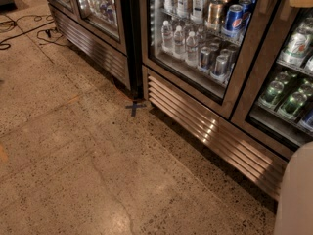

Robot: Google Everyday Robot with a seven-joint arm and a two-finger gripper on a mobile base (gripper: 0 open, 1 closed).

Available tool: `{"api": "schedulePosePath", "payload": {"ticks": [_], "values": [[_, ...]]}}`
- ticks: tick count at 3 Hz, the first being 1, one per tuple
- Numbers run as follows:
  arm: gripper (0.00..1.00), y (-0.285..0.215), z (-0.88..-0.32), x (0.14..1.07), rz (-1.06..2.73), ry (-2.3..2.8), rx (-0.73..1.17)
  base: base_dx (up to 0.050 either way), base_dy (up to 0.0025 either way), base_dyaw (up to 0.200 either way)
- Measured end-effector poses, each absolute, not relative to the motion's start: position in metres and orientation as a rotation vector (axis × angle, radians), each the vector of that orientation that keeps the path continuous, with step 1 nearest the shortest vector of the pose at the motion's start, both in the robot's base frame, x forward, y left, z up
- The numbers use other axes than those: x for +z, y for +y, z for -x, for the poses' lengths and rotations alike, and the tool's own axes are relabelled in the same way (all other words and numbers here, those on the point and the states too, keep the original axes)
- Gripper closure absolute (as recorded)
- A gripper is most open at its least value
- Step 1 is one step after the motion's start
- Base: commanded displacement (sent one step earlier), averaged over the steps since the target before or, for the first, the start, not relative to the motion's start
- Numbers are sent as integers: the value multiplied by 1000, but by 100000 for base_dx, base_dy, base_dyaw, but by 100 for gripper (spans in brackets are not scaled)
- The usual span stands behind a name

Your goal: Open right fridge door

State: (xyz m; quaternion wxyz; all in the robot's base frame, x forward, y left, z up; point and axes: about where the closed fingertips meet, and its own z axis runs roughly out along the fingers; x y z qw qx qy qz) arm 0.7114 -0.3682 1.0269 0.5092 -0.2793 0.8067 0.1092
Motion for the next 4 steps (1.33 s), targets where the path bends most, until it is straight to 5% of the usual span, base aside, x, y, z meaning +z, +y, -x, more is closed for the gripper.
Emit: {"api": "schedulePosePath", "payload": {"ticks": [3, 4], "values": [[13, -371, -714, 1024, 672, 1943, 263, 0, 0, 0], [0, -338, -746, 1019, 681, 1881, 306, 0, 0, 0]]}}
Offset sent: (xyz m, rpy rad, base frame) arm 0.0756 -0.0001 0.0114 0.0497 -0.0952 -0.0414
